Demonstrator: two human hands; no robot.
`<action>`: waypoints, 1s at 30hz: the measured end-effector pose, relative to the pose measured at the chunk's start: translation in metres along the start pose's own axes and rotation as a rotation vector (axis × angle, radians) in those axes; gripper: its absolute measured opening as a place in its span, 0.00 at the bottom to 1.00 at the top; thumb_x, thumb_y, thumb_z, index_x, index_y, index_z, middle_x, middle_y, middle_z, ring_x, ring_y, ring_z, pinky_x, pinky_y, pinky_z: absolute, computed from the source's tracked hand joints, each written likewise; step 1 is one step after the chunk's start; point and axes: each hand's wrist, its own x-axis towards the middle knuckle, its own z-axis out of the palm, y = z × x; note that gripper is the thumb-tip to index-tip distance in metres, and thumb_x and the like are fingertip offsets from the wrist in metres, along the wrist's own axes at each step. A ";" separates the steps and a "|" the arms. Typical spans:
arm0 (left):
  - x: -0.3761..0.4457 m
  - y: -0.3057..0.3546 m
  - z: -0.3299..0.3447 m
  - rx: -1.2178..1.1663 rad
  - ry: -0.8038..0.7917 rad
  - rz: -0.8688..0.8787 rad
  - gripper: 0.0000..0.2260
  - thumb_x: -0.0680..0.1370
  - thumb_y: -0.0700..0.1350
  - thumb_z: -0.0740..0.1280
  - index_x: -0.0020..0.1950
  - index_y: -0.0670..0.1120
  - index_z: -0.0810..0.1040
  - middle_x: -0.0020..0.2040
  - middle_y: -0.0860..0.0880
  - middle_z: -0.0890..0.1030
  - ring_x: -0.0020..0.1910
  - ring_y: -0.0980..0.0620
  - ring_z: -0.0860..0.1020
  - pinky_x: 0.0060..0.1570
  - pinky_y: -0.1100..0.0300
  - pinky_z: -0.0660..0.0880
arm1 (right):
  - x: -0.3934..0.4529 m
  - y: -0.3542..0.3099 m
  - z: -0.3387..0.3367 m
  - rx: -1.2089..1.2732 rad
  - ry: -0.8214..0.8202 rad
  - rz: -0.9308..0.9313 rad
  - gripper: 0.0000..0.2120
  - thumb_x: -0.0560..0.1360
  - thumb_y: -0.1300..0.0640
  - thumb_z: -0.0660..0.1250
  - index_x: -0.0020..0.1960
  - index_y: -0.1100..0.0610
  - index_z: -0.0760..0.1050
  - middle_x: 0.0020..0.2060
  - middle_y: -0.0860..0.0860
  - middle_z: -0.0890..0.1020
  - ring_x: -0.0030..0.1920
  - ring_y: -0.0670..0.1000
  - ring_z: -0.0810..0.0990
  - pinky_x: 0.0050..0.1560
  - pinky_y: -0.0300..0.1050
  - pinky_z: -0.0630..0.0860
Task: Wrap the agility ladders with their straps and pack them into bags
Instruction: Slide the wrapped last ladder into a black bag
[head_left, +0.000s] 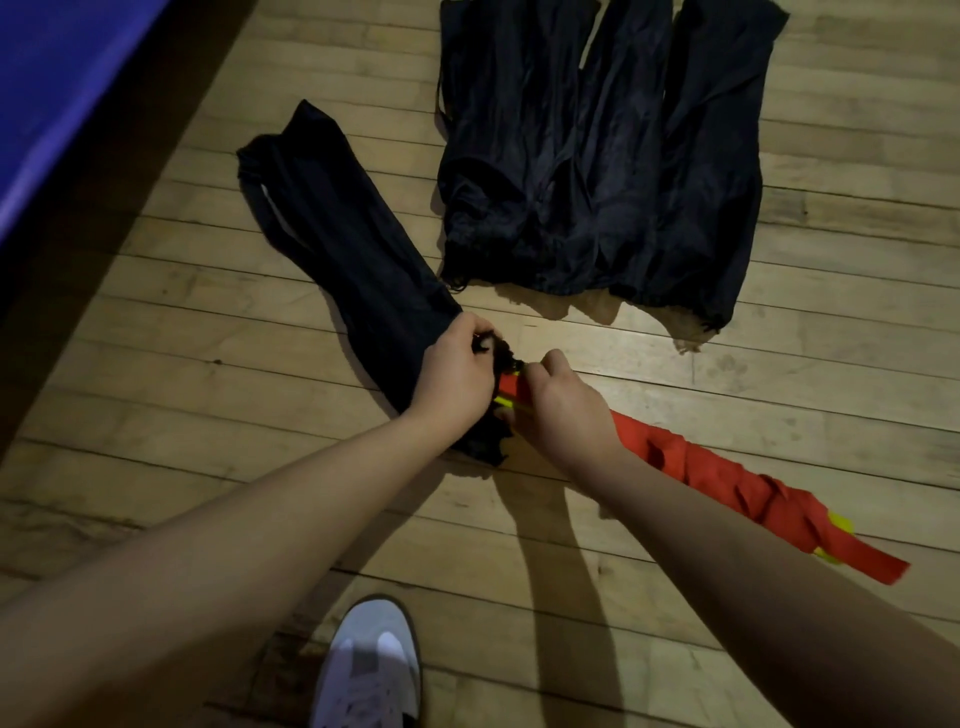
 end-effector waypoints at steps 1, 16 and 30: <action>-0.001 -0.001 0.000 -0.010 0.007 -0.011 0.07 0.82 0.41 0.59 0.56 0.46 0.74 0.51 0.52 0.75 0.49 0.56 0.73 0.42 0.69 0.68 | 0.003 -0.002 0.003 0.017 -0.008 0.017 0.22 0.76 0.46 0.67 0.62 0.60 0.70 0.55 0.54 0.70 0.47 0.54 0.76 0.40 0.43 0.71; -0.018 -0.009 0.023 -0.090 -0.153 -0.114 0.10 0.82 0.39 0.58 0.61 0.49 0.74 0.57 0.51 0.75 0.46 0.58 0.75 0.34 0.74 0.72 | -0.035 0.034 0.015 -0.212 -0.022 0.018 0.30 0.76 0.33 0.54 0.65 0.56 0.66 0.59 0.54 0.72 0.59 0.57 0.71 0.62 0.53 0.64; -0.032 0.015 0.056 -0.121 -0.272 0.000 0.10 0.83 0.38 0.57 0.58 0.50 0.74 0.57 0.52 0.77 0.55 0.56 0.75 0.45 0.73 0.71 | -0.061 0.063 0.018 -0.157 -0.159 0.208 0.16 0.79 0.51 0.59 0.63 0.58 0.63 0.58 0.55 0.71 0.56 0.58 0.73 0.47 0.51 0.72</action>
